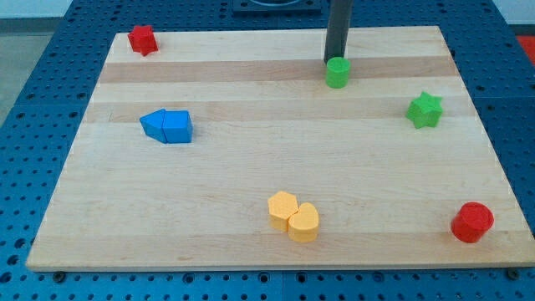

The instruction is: Push the green star into a green circle

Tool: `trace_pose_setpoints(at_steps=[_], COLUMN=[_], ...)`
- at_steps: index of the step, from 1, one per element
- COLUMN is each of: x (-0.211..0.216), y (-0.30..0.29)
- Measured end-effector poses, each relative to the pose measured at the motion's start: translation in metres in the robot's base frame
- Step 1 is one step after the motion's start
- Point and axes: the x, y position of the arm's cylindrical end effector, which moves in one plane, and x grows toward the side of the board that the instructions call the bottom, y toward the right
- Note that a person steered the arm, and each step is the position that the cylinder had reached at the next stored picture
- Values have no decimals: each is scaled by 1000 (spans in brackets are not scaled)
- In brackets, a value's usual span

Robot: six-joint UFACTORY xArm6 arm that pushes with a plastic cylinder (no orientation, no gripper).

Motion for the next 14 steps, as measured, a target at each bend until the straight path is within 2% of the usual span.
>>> trace_pose_setpoints(at_steps=[5,8,9,11,12,13,14], x=[74,140,148,198,176,132,117], y=[-20,-42,-19,102,157,194,191])
